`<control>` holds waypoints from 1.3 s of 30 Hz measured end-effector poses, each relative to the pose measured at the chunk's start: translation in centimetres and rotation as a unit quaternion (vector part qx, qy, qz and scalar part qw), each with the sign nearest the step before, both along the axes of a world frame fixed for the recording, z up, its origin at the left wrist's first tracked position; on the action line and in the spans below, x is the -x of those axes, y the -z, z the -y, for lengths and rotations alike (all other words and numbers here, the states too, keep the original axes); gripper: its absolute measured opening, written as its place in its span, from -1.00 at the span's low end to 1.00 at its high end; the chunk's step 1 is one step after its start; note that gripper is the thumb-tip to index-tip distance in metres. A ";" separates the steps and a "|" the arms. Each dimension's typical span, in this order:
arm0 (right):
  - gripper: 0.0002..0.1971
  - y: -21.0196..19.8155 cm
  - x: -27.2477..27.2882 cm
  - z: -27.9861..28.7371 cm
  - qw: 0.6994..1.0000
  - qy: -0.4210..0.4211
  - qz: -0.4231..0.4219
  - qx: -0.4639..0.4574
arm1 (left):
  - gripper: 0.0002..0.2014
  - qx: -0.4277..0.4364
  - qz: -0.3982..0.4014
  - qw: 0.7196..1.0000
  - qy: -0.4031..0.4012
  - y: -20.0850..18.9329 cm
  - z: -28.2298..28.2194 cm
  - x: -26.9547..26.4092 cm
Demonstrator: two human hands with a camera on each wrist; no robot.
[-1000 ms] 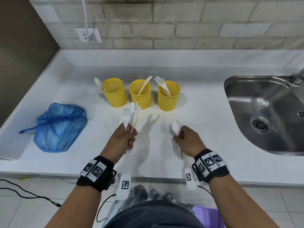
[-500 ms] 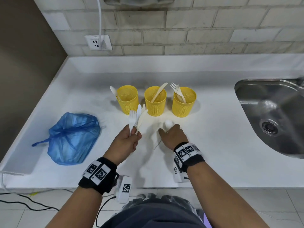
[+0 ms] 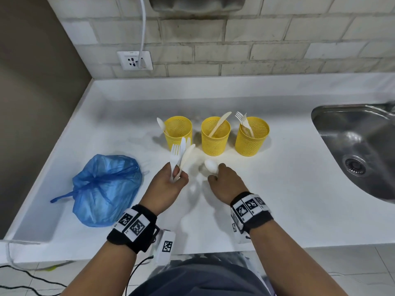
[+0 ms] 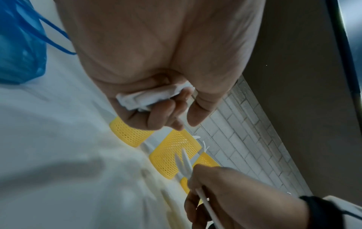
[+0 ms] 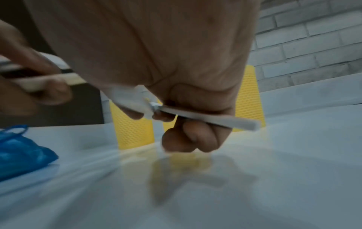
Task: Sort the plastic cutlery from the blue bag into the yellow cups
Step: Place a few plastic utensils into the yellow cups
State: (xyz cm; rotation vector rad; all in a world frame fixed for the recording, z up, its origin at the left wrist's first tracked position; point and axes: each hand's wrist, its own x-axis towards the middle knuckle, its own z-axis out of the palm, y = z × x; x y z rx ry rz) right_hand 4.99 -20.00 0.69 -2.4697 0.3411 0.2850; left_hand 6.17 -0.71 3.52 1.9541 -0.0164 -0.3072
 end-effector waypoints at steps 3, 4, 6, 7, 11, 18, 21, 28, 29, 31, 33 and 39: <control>-0.83 -1.7 0.9 -1.5 0.998 -0.030 0.049 -0.038 | -0.75 -0.014 0.038 0.999 -0.006 -0.4 -0.1 -0.8; -0.83 -2.2 1.2 -1.9 0.996 -0.041 0.066 -0.043 | -0.80 -0.004 0.045 0.999 0.001 -0.4 0.0 -1.1; -0.83 -3.0 1.7 -2.6 0.992 -0.060 0.094 -0.054 | -0.79 0.016 0.056 0.998 0.011 -0.7 0.2 -1.5; -0.82 -3.2 1.9 -2.9 0.991 -0.070 0.104 -0.054 | -0.78 0.029 0.057 0.998 0.010 -1.0 0.3 -1.5; -0.82 -3.8 1.5 -3.5 0.985 -0.102 0.131 -0.036 | -0.81 0.053 0.087 0.995 0.000 -1.8 1.1 -1.9; -0.87 -4.7 0.7 -3.5 0.977 -0.114 0.129 -0.127 | -0.69 0.027 0.143 0.988 -0.044 -3.2 1.3 -2.5; -0.88 -4.8 0.5 -3.4 0.965 -0.114 0.114 -0.205 | -0.64 0.022 0.166 0.984 -0.054 -3.7 0.8 -3.0; -0.79 -5.6 -1.1 -2.4 0.942 -0.135 0.079 -0.298 | -0.55 0.012 0.149 0.988 -0.038 -5.0 -0.1 -4.3; -0.72 -5.8 -1.4 -2.2 0.938 -0.133 0.084 -0.308 | -0.56 0.015 0.148 0.988 -0.036 -5.2 -0.2 -4.3; -0.64 -6.0 -2.3 -2.0 0.937 -0.126 0.107 -0.309 | -0.61 0.044 0.140 0.988 -0.040 -5.6 -0.3 -4.4; -0.82 -6.3 -3.5 -1.7 0.941 -0.101 0.145 -0.289 | -0.70 0.089 0.132 0.986 -0.057 -5.8 -0.6 -4.5; -0.84 -8.7 -8.4 -1.0 0.921 0.017 0.252 -0.295 | -0.89 0.169 0.098 0.974 -0.113 -5.8 -1.9 -4.3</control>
